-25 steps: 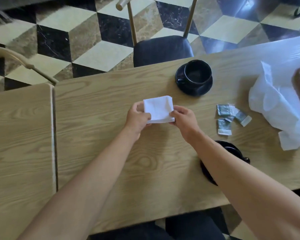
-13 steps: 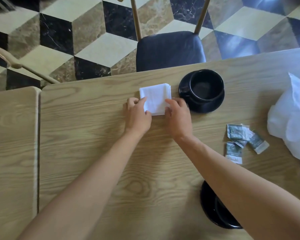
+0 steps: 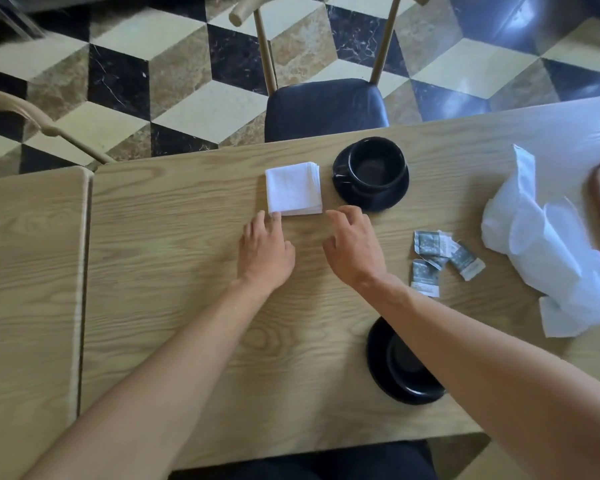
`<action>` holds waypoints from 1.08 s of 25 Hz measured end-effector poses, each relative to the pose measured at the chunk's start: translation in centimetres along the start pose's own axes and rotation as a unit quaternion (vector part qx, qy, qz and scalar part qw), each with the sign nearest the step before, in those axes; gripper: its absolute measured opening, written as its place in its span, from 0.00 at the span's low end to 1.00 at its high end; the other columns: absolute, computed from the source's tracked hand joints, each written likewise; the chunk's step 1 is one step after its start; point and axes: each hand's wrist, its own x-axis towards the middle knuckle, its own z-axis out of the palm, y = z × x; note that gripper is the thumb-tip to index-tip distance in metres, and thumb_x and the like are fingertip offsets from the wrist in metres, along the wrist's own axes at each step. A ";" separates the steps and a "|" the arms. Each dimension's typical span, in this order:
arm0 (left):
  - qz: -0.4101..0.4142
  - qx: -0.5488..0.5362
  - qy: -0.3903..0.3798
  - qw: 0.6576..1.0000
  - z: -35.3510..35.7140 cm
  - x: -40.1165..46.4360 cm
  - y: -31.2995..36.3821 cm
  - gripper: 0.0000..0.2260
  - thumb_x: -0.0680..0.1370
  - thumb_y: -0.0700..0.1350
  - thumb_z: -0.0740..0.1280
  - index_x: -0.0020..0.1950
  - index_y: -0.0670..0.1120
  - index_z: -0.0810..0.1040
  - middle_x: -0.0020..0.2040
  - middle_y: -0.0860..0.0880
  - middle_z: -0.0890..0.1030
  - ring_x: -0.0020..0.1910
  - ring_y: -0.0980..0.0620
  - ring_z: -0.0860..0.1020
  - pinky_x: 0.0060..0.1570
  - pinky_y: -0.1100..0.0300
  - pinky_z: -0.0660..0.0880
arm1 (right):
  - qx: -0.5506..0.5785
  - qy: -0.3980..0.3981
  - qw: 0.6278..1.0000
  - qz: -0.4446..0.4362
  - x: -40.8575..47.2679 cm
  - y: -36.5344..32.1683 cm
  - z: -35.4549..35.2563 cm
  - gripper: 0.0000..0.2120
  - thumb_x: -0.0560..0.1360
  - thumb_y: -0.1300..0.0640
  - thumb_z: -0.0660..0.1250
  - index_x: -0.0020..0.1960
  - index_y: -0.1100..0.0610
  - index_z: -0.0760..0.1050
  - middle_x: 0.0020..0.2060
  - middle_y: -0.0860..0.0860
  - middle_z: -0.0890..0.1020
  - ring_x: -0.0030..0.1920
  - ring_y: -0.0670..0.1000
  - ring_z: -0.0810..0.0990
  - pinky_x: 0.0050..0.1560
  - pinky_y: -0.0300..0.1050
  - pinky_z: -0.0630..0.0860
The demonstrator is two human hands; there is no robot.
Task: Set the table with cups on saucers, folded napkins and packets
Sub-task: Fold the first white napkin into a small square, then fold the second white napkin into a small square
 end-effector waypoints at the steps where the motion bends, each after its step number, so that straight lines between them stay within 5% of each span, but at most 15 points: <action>1: 0.006 0.001 -0.008 1.000 -0.2 -1.1 0.4 0.28 0.81 0.47 0.61 0.80 0.43 0.60 0.79 0.39 0.59 0.75 0.38 0.61 0.73 0.47 0.61 | -0.011 -0.011 1.000 -0.005 -1.0 0.3 -0.8 0.25 0.77 0.60 0.63 0.74 0.57 0.69 0.71 0.56 0.69 0.67 0.57 0.69 0.68 0.49 0.69; 14: 0.139 0.000 -0.004 0.990 -1.5 -14.7 9.8 0.20 0.80 0.49 0.60 0.71 0.44 0.70 0.70 0.42 0.70 0.70 0.41 0.67 0.68 0.46 0.68 | -0.128 0.037 0.988 0.083 -17.1 5.0 -9.9 0.20 0.77 0.55 0.64 0.68 0.58 0.73 0.64 0.57 0.73 0.63 0.59 0.72 0.63 0.53 0.73; 27: 0.196 -0.027 -0.051 0.979 4.4 -12.3 29.5 0.20 0.81 0.51 0.61 0.70 0.43 0.72 0.67 0.41 0.74 0.68 0.40 0.68 0.66 0.47 0.67 | -0.063 0.054 0.980 0.182 -16.8 23.6 -20.3 0.20 0.79 0.55 0.62 0.70 0.55 0.73 0.66 0.55 0.71 0.67 0.58 0.69 0.65 0.53 0.71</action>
